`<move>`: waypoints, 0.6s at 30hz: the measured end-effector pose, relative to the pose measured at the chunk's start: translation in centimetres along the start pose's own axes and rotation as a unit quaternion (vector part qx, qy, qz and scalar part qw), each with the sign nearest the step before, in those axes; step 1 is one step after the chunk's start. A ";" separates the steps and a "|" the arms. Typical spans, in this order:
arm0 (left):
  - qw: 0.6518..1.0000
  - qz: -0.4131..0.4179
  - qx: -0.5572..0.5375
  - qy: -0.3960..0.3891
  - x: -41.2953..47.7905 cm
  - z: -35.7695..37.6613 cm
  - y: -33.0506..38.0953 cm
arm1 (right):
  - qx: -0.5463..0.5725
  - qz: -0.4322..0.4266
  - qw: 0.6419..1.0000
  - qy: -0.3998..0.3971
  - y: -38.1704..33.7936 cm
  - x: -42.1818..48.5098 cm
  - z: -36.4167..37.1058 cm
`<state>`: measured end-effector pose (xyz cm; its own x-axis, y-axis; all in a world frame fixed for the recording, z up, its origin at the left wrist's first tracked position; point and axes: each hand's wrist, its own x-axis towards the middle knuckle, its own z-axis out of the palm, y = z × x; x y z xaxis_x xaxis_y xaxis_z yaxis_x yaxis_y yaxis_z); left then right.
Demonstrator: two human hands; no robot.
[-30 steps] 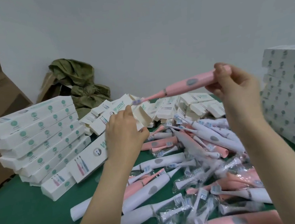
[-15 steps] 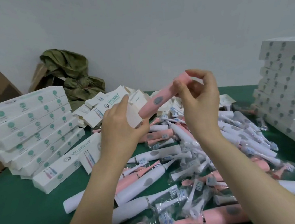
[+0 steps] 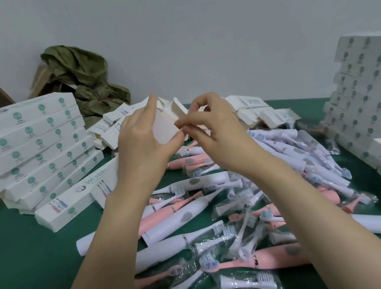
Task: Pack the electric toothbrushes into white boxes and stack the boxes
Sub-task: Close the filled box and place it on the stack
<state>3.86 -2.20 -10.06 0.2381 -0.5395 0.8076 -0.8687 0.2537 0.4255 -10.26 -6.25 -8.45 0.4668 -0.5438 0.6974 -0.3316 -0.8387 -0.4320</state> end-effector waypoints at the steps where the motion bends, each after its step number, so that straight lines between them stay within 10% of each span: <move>1: 1.000 -0.009 -0.007 0.007 0.1 -0.2 -0.1 | 0.060 0.035 0.997 0.023 -0.1 0.1 -0.1; 4: 0.994 -0.069 -0.068 0.048 0.2 -0.9 -0.1 | 0.211 0.186 0.952 0.119 0.6 0.2 -0.5; 7: 0.986 -0.102 -0.097 0.086 0.2 -1.3 -0.2 | 0.123 0.260 0.958 0.004 1.6 -0.4 0.1; 14: 0.980 -0.100 -0.107 0.135 0.5 -1.4 -0.4 | -0.072 0.106 0.939 -0.320 -1.0 -1.4 8.0; 18: 0.981 -0.103 -0.117 0.118 0.1 -1.2 0.1 | -0.205 0.070 0.911 -0.351 -1.0 -1.0 10.1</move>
<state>4.30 -1.24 -9.47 0.5160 -0.4043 0.7552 -0.6747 0.3513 0.6491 -2.10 -5.16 -14.45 0.7577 -0.6505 0.0521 -0.6397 -0.7562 -0.1378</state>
